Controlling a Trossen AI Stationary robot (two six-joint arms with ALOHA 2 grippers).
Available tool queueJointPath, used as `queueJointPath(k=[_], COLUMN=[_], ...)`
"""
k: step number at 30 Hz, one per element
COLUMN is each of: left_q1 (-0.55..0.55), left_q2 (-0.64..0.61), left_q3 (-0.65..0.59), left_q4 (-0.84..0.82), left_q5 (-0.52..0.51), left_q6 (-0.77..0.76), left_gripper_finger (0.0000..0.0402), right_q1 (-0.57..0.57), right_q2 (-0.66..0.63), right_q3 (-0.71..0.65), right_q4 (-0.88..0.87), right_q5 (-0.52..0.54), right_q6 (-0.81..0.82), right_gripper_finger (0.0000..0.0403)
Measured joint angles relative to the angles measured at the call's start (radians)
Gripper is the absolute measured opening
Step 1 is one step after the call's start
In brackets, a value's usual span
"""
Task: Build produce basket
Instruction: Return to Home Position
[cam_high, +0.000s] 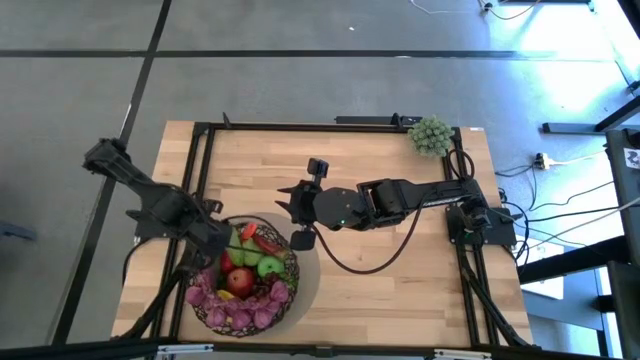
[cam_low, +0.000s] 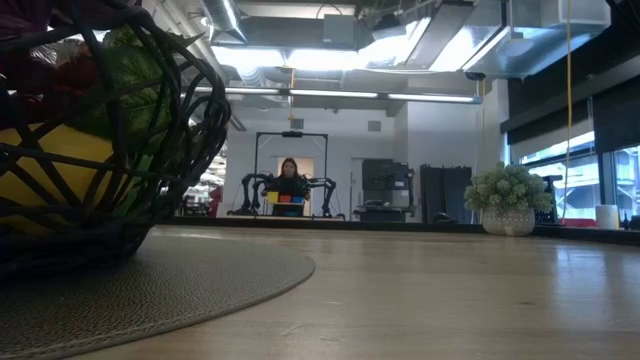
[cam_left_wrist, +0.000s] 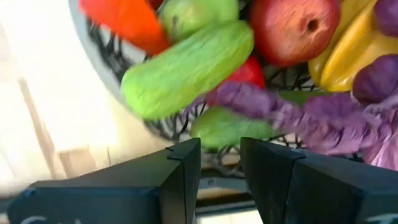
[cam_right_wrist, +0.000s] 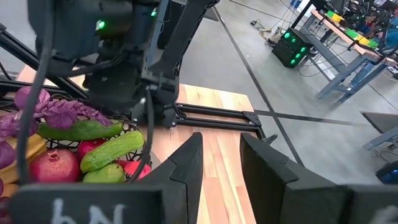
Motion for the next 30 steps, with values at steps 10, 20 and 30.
queueJointPath(k=[10,20,30], left_q1=[0.0,0.0,0.0], left_q2=[-0.098,-0.307,-0.56], left_q3=[0.0,0.0,0.003], left_q4=[-0.021,0.023,0.318], left_q5=[-0.013,-0.11,-0.223], left_q6=[-0.062,-0.113,-0.009], left_gripper_finger=[0.0102,0.0102,0.0102], right_q1=[0.004,0.018,0.009], right_q2=[-0.012,-0.177,-0.324], right_q3=[-0.001,0.0,0.0], right_q4=[-0.007,-0.228,-0.431], right_q5=[0.0,-0.019,-0.184], right_q6=[0.002,0.132,0.173], right_gripper_finger=[0.0101,0.0099,0.0007])
